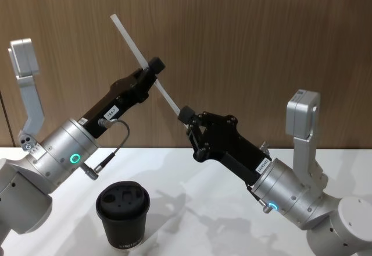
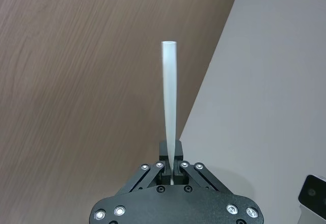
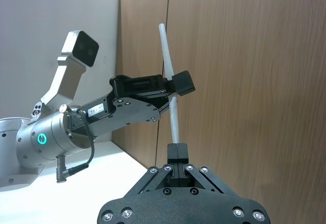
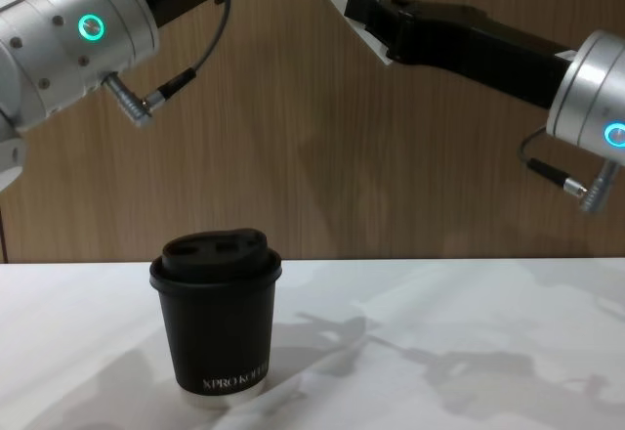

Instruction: Pick up the straw with one hand, pass it to the other hand, and insert it into the cup.

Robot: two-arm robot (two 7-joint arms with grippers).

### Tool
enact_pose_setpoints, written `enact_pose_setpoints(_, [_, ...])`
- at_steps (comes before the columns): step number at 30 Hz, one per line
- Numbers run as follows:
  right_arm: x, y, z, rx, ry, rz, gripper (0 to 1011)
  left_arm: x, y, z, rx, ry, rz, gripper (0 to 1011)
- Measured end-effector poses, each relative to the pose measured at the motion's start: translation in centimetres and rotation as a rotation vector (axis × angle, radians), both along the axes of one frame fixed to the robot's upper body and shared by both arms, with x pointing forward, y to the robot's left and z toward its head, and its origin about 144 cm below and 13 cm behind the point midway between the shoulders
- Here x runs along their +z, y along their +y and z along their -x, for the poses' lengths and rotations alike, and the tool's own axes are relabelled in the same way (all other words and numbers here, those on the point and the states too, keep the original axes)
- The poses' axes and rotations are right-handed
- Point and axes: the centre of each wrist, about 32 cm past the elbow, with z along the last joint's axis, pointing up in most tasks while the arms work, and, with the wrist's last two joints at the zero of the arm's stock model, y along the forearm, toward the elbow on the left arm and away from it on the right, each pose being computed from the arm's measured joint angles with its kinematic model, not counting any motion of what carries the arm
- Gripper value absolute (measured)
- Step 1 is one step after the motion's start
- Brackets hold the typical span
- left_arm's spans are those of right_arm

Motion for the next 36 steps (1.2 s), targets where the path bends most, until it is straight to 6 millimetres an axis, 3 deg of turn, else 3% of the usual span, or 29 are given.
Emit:
enact_pose_setpoints(7, [0.0,0.0,0.0,0.0,0.0,0.0,0,-0.1,0.1,0.1,0.004,-0.002,0.002,3])
enact_pose_setpoints(11, [0.0,0.0,0.0,-0.001,0.0,0.001,62,0.0,0.2,0.2,0.005,-0.003,0.006,3])
enact_pose_setpoints(21, [0.0,0.0,0.0,0.0,0.0,0.0,340,0.0,0.1,0.4,0.002,0.0,0.007,3])
enact_pose_setpoints(22, [0.0,0.0,0.0,0.0,0.0,0.0,410,0.0,0.2,0.4,0.003,0.0,0.006,4])
enact_pose_setpoints(25, [0.0,0.0,0.0,0.0,0.0,0.0,469,0.1,0.2,0.5,0.005,-0.001,0.0,4])
enact_pose_setpoints(26, [0.0,0.0,0.0,0.0,0.0,0.0,532,0.1,0.2,0.5,0.005,-0.002,-0.002,3])
enact_pose_setpoints(28, [0.0,0.0,0.0,0.0,0.0,0.0,552,0.2,0.2,0.6,0.007,-0.003,-0.005,3])
enact_pose_setpoints(30, [0.0,0.0,0.0,0.0,0.0,0.0,673,0.4,0.4,0.7,0.014,-0.01,-0.03,3])
enact_pose_setpoints(36, [0.0,0.0,0.0,0.0,0.0,0.0,820,0.8,0.7,1.1,0.029,-0.027,-0.085,3])
